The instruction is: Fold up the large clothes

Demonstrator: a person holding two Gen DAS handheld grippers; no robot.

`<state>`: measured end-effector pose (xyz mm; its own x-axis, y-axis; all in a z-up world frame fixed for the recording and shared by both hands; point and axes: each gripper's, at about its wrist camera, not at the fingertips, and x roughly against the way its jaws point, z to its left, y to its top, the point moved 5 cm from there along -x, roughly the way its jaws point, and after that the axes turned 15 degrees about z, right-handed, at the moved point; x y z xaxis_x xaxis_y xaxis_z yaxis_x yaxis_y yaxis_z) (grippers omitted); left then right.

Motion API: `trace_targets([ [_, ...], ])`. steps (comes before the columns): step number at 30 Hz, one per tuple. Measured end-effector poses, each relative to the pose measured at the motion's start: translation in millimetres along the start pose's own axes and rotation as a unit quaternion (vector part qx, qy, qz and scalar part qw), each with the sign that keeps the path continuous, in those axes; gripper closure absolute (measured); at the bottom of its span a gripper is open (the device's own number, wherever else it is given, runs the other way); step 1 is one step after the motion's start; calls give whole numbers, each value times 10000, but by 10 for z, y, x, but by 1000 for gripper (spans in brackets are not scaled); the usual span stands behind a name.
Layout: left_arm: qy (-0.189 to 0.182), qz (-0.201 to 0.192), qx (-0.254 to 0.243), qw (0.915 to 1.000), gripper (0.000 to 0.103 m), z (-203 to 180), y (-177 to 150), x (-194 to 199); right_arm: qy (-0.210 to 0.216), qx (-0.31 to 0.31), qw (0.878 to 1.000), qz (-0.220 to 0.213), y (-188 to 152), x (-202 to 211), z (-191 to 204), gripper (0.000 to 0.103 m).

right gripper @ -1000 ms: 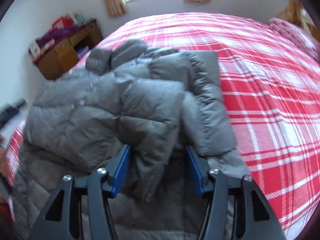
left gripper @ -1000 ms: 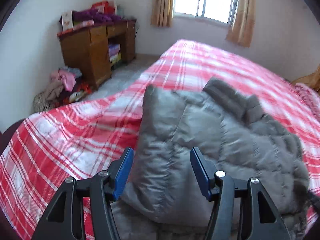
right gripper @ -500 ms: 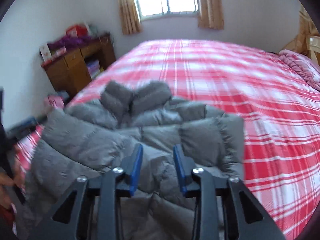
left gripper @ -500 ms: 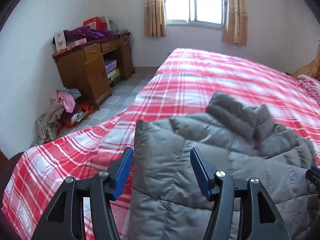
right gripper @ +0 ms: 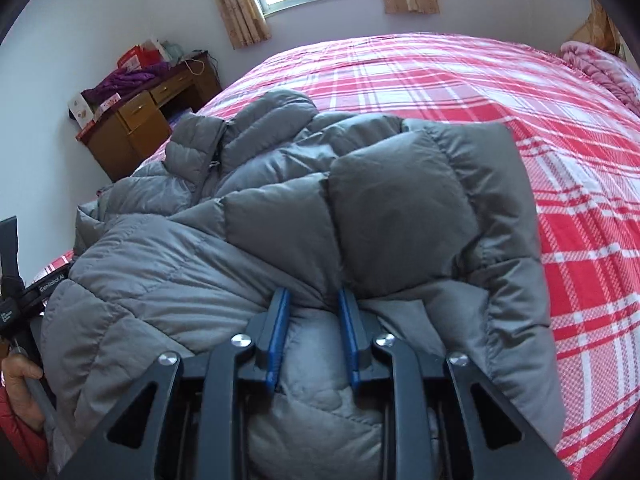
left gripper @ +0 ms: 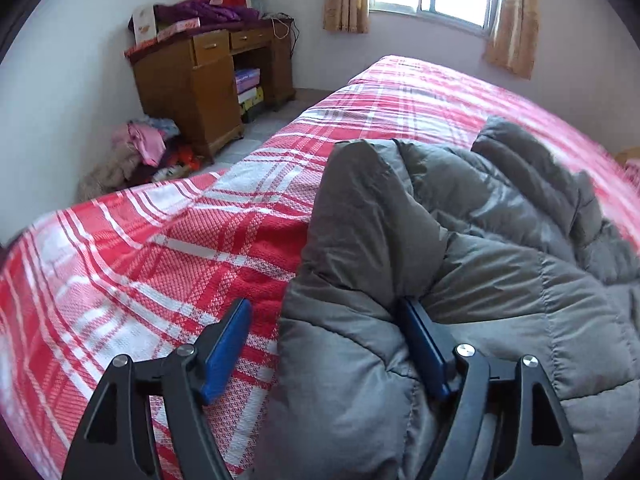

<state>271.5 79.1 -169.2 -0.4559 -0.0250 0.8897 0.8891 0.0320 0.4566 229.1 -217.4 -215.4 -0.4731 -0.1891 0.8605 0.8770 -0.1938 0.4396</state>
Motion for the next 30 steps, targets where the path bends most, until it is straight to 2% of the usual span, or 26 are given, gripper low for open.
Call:
trace_targets([
  [2,170,-38,23,9998,19,10,-5,17,-157,65,9999,23,8,6,40,77],
  [6,145,-191,226,9995,18,90,-37,100,-586,148,9976,349,138,119,148,72],
  [8,201,-434,427,9979,18,149,-67,207,-243,-59,9994,221,323,312,193,59],
  [9,209,-573,495,9969,18,168,-79,260,-24,-184,9998,82,475,429,229,37],
  [10,178,-720,547,9957,18,186,-91,318,96,-302,9995,-3,638,499,263,21],
  [12,57,-865,604,9944,18,209,-88,370,296,-540,9981,-8,966,501,324,21],
  [14,13,-793,644,9948,18,209,-87,339,374,-706,9967,154,1332,330,402,21],
  [16,-9,-647,747,9951,18,241,-76,272,177,-827,9958,347,1598,117,442,23],
  [19,-73,-647,881,9940,18,255,-71,262,-110,-1035,9928,585,1956,-233,493,24],
  [23,22,-598,827,9948,18,197,-88,245,-434,-1251,9849,1117,2157,-670,514,24],
  [26,41,-601,832,9947,18,185,-81,238,-551,-1491,9766,1448,2172,-885,470,25],
  [27,42,-583,831,9948,18,181,-79,231,-582,-1491,9755,1513,2156,-920,461,33],
  [28,39,-571,833,9949,18,178,-76,225,-638,-1444,9751,1555,2137,-922,462,52],
  [29,34,-570,837,9948,18,177,-76,222,-719,-1350,9754,1589,2112,-910,456,62],
  [30,29,-568,841,9948,18,173,-73,221,-767,-1229,9767,1585,2080,-871,446,78],
])
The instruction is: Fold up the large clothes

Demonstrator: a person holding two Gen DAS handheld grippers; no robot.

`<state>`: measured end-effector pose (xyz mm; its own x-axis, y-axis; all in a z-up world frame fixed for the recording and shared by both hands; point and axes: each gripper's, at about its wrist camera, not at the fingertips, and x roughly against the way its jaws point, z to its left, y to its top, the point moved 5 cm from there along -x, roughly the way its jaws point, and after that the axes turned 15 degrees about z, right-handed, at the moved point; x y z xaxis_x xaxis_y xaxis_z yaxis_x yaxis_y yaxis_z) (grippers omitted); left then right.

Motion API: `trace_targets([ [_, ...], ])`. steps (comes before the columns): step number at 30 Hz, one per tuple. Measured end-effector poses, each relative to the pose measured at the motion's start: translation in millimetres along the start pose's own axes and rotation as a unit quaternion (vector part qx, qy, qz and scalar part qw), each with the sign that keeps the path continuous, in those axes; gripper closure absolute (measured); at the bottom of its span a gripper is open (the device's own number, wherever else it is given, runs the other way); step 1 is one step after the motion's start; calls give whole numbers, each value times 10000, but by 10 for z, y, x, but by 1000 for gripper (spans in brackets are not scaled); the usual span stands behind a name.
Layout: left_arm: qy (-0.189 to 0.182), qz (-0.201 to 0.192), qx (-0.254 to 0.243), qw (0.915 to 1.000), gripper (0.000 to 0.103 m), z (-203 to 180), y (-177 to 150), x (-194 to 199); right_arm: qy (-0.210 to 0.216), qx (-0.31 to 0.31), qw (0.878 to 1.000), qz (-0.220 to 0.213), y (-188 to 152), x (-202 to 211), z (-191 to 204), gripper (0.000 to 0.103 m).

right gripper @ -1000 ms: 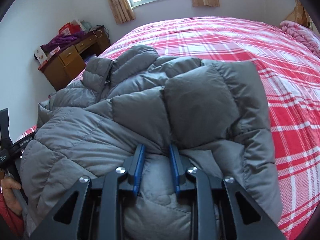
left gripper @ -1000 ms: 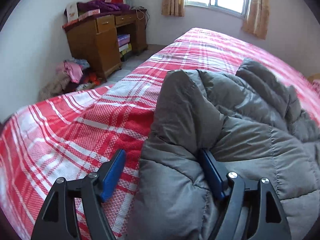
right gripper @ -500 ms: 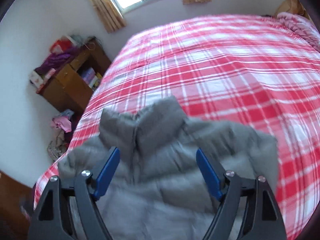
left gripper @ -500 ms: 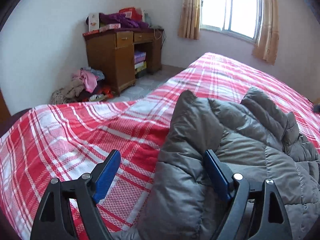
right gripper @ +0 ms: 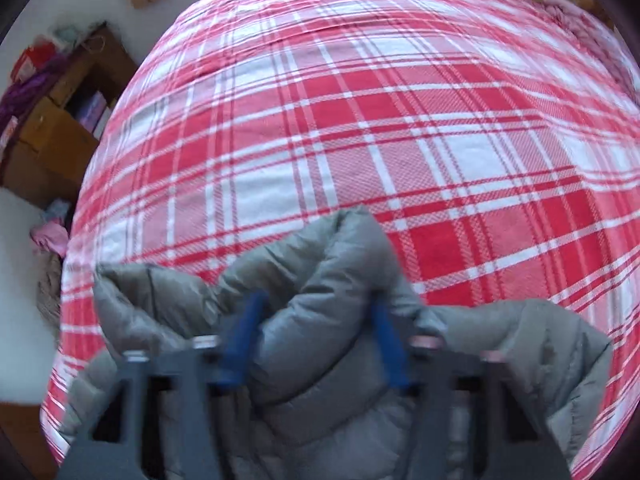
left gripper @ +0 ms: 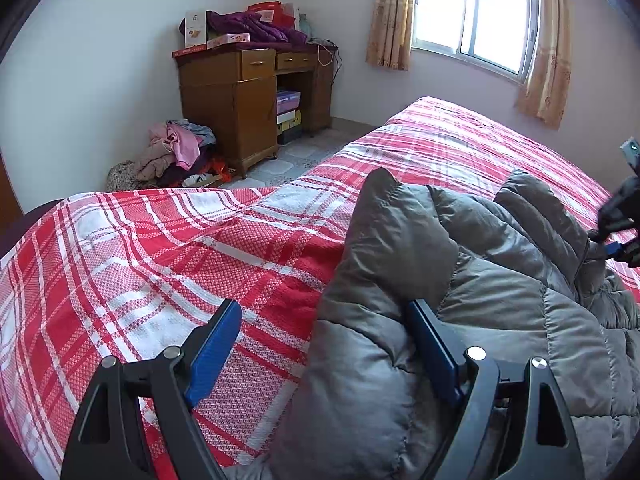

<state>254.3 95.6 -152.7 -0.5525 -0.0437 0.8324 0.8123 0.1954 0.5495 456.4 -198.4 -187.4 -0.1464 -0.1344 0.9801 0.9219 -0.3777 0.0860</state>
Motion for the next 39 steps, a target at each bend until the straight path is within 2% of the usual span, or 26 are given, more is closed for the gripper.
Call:
trace_targets([
  [1,-6,3,1,10000,18,-2,1,-1,-27,121,9999,-44,-40,36,-32,85],
  [4,-27,7,12,10000,18,5,0,0,77,295,9993,-209,-219,201,-204,90],
  [11,-82,18,19,10000,18,23,-3,1,186,399,9969,-656,-844,600,-616,91],
  [15,-191,43,23,9998,18,38,-3,0,284,204,9961,-804,-1086,413,-884,91],
  [17,-310,50,-4,9995,18,36,-4,10,476,42,9958,-785,-1181,146,-999,91],
  [18,-404,37,-47,9992,18,25,-3,31,536,74,9943,-922,-1217,54,-1022,92],
  [20,-524,55,-238,9983,18,-21,9,100,504,331,9870,-1492,-1282,25,-985,92],
  [23,-702,-30,-384,9968,18,-86,94,381,582,307,9854,-1570,-1278,40,-986,91],
  [26,-1453,-318,-293,9884,18,-223,355,776,726,292,9840,-1603,-1243,48,-1005,91],
  [28,-1629,-454,-444,9846,17,-430,592,929,831,267,9829,-1625,-1229,49,-1026,91],
  [30,-1708,-470,-638,9821,13,-694,779,923,895,251,9819,-1648,-1222,45,-1034,91],
  [32,-1706,-306,-865,9811,13,-984,919,767,920,246,9814,-1664,-1265,49,-1044,91],
  [35,-1519,255,-1177,9810,13,-1370,968,412,976,237,9807,-1679,-1302,43,-1059,90],
  [39,-1545,811,-815,9813,13,-1548,1003,29,1073,216,9794,-1695,-1313,36,-1081,90],
])
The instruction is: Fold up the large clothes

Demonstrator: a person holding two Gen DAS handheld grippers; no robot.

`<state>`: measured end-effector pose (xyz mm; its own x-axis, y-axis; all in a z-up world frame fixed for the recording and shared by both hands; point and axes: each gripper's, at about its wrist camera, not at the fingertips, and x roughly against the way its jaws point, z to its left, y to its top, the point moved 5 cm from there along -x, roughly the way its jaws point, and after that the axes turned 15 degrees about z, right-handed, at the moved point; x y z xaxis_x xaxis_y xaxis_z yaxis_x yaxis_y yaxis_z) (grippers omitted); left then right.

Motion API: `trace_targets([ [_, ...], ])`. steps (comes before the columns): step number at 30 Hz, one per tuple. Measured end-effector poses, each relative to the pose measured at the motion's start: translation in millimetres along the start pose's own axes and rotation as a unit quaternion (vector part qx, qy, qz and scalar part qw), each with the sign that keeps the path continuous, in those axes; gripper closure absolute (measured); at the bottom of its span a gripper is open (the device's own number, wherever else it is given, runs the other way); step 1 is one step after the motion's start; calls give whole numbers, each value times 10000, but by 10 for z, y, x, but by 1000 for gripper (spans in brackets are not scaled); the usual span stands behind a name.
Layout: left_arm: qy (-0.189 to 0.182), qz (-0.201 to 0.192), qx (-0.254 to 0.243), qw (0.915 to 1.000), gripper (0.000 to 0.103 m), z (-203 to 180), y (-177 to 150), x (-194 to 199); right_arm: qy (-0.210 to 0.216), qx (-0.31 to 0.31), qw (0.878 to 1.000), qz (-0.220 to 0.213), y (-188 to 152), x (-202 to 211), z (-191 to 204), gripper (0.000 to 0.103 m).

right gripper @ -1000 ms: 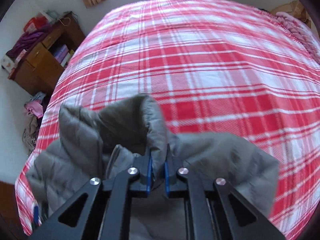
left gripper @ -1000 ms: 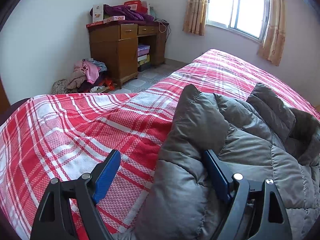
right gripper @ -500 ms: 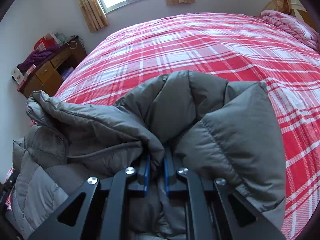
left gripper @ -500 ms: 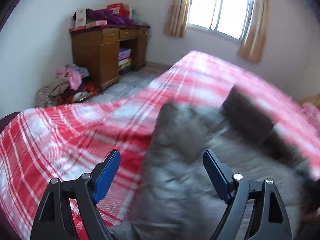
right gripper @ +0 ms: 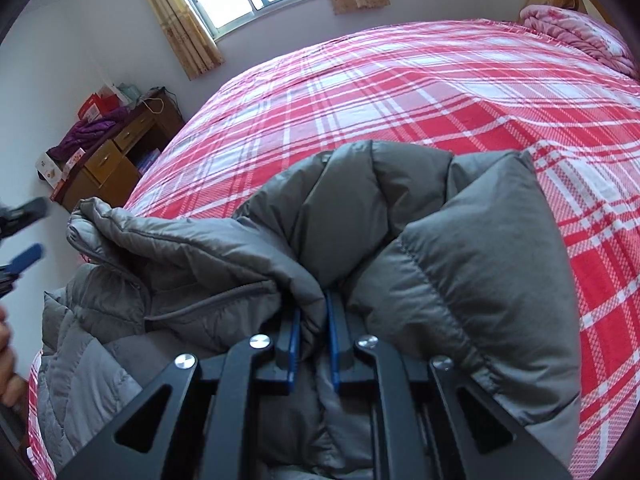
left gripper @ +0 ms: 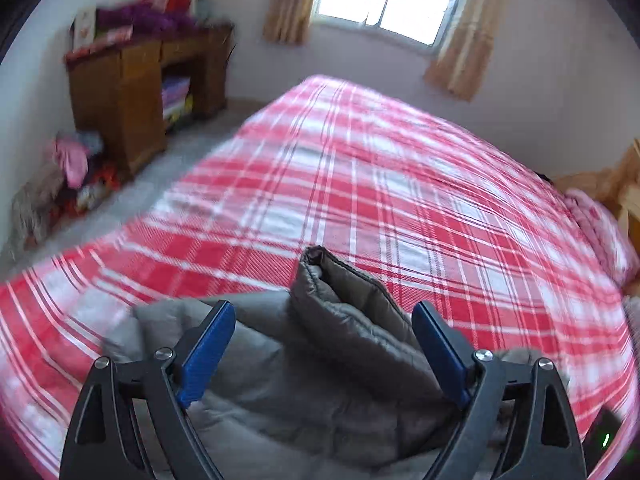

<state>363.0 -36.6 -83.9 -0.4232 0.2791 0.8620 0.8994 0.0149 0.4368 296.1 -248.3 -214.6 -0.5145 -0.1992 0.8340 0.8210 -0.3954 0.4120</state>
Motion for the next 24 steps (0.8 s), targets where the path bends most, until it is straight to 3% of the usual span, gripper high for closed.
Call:
trace_targets([
  [3,-182,132,278,9994,14,8,-12,-147,23,-3,10000,-9,-5,1,-4,90],
  [4,-201,64,241,9995,33,0,-45,-156,39,-8,10000,-9,-5,0,-9,90],
  [5,-214,24,140,9997,65,-15,-75,-157,51,-14,10000,-9,-7,3,-17,90],
  [7,-170,234,-142,9995,88,-29,-138,-218,90,-30,10000,-6,-4,2,-23,90],
  [10,-92,216,-238,9994,95,33,-231,-184,164,-61,9998,6,-2,0,-40,90],
  [15,-129,-26,-231,9996,96,123,-578,106,265,-115,9996,17,3,3,-65,90],
  [18,112,29,-26,9999,96,268,-812,-2,318,-152,9994,24,11,7,-83,90],
  [20,72,116,233,9996,95,401,-934,-162,357,-175,9992,25,14,10,-87,90],
  [24,60,-76,317,9994,95,447,-1009,-259,374,-190,9991,49,22,8,-95,89],
])
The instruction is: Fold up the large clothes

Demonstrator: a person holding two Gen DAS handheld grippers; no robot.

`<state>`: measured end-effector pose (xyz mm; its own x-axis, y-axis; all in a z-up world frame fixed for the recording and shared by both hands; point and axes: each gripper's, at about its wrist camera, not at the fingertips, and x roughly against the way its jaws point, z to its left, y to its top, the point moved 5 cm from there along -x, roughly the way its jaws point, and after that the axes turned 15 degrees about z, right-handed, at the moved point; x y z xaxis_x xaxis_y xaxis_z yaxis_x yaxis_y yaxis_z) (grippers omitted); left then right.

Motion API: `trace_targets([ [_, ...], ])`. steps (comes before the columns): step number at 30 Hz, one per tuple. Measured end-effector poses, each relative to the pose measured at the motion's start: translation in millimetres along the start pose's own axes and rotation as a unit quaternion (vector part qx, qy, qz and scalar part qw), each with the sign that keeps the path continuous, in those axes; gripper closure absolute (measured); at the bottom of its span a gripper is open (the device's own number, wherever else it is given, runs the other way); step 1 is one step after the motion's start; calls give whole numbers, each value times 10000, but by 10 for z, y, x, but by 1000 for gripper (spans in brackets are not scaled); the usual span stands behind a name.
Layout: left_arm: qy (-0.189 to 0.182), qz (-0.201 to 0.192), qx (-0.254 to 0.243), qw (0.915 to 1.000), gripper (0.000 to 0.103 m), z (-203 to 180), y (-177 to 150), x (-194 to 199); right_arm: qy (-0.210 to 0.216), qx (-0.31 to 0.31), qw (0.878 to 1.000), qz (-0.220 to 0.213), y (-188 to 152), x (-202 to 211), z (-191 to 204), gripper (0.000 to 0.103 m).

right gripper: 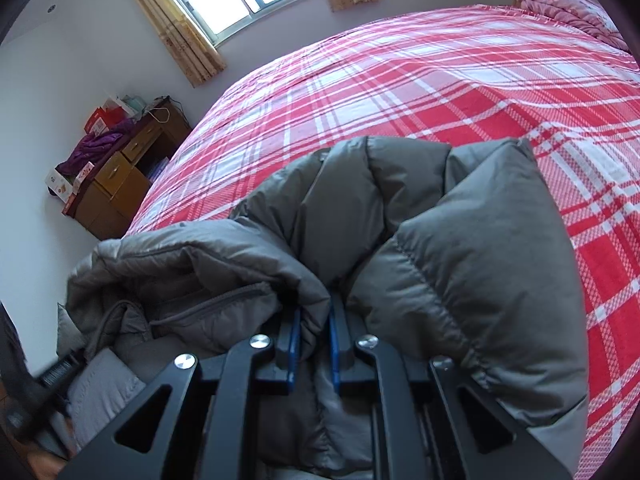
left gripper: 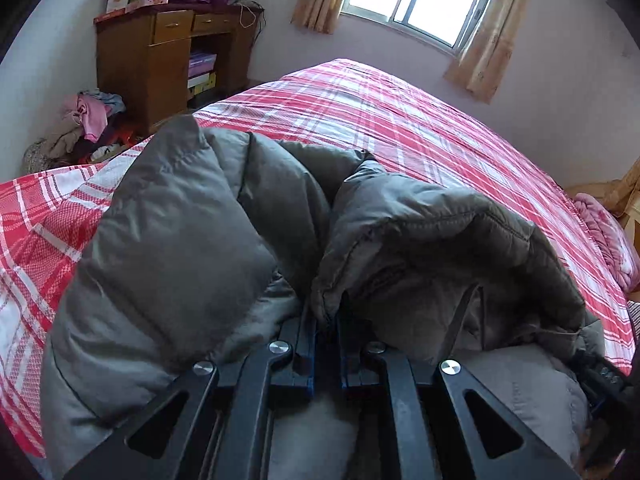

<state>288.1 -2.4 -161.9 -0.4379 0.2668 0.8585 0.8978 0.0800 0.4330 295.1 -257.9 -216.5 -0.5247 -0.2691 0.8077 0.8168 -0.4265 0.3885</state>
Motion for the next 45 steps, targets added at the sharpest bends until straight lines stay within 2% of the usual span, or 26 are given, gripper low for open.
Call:
trace_targets([
  [4,-242,-2,158,9996,95,62,9,6,357,-221,9989,210,6,172,-86,79],
  [5,-273,-10,168,9995,95,71,-1,8,424,-371,9984,2,9,337,-142,75],
  [6,-269,-24,159,9995,95,63,-6,13,355,-485,9977,-310,15,522,-185,61],
  [7,-237,-34,142,9996,95,52,-8,17,205,-546,9965,-600,19,687,-195,53],
  [9,-227,-32,137,9996,95,44,-1,9,-216,-443,9940,-972,54,924,-36,54],
  [11,-264,-34,151,9995,95,55,-4,14,-606,-344,9866,-1473,109,1124,173,54],
  [12,-284,-35,161,9995,95,57,-3,14,-644,-313,9827,-1708,149,1211,286,54],
  [14,-275,-38,155,9995,95,64,2,16,-539,-251,9803,-1882,253,1279,469,54],
  [16,-264,-43,146,9995,95,64,7,11,-397,93,9838,-1746,412,1213,661,57],
  [17,-269,-44,148,9995,95,68,5,10,-407,375,9871,-1505,499,1100,805,64],
  [18,-271,-45,149,9995,95,64,0,9,-332,574,9896,-1273,564,976,907,82],
  [19,-281,-45,153,9995,95,67,1,7,-239,622,9927,-1010,603,819,960,86],
  [22,-339,-35,177,9993,95,85,7,0,-160,457,9988,24,502,297,889,86],
  [23,-366,-31,183,9992,95,87,4,-3,-244,466,9982,279,395,152,858,86],
  [25,-474,-7,158,9987,95,74,5,-7,-682,802,9915,763,55,-246,754,87],
  [27,-496,49,155,9986,95,86,17,1,-729,1211,9897,227,-112,-276,724,87],
  [29,-519,218,-7,9984,95,81,3,96,-756,1201,9896,241,-108,-275,725,87],
  [32,-425,251,-243,9985,95,105,-99,449,-851,1269,9880,207,-140,-280,740,87],
  [35,-609,81,-384,9974,95,70,-128,809,-871,1282,9878,179,-119,-272,736,87],
  [38,-836,-287,-772,9931,95,-238,104,1010,-927,1309,9869,158,-49,-286,745,87],
  [40,-892,-524,-1186,9875,95,-561,338,960,-963,1328,9863,146,10,-297,728,87],
  [42,-691,-634,-1379,9860,95,-756,523,778,-960,1329,9864,129,3,-286,726,87],
  [43,-618,-551,-1407,9866,95,-805,583,660,-949,1325,9866,125,-2,-283,725,87],
  [45,-527,-136,-1380,9889,95,-833,605,337,-931,1318,9868,124,-4,-282,723,87],
])
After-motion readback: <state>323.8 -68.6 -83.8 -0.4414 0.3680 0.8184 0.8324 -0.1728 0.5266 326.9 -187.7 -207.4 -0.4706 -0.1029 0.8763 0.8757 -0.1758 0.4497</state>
